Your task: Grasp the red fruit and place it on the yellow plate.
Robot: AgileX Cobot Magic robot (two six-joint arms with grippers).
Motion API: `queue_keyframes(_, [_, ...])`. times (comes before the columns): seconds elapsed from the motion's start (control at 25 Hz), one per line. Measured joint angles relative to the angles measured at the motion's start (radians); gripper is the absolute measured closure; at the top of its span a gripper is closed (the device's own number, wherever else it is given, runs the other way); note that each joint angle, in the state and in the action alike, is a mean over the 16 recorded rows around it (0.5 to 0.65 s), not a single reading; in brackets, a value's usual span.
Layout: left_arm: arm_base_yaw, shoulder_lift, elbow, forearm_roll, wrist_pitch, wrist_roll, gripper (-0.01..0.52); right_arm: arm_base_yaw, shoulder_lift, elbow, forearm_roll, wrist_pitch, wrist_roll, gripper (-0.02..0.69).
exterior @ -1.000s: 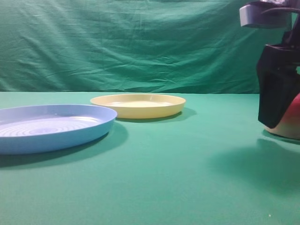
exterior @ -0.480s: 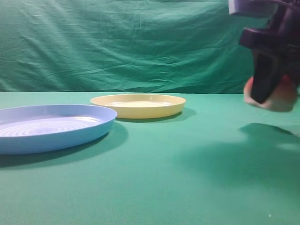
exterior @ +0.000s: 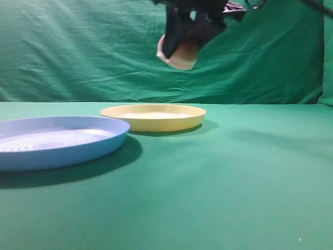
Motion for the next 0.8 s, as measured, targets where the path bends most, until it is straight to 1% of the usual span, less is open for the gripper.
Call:
queue_keyframes(0.12, [0.0,0.0,0.0,0.0,0.0,0.0,0.357,0.003,0.035,-0.051,-0.013,0.029,-0.004,0.165])
queue_keyframes(0.24, [0.0,0.0,0.0,0.0,0.0,0.0,0.357,0.003,0.049,-0.097,-0.03,0.078,-0.005,0.115])
queue_keyframes(0.32, [0.0,0.0,0.0,0.0,0.0,0.0,0.357,0.004,0.05,-0.129,-0.043,0.122,-0.006,0.098])
queue_keyframes(0.4, [0.0,0.0,0.0,0.0,0.0,0.0,0.357,0.004,0.044,-0.165,-0.056,0.177,-0.005,0.107])
queue_keyframes(0.44, [0.0,0.0,0.0,0.0,0.0,0.0,0.357,0.004,0.04,-0.184,-0.063,0.208,-0.003,0.124])
queue_keyframes(0.52, [0.0,0.0,0.0,0.0,0.0,0.0,0.357,0.004,0.027,-0.225,-0.076,0.276,0.003,0.182])
queue_keyframes(0.8, [0.0,0.0,0.0,0.0,0.0,0.0,0.357,0.004,-0.055,-0.346,-0.093,0.528,0.044,0.455])
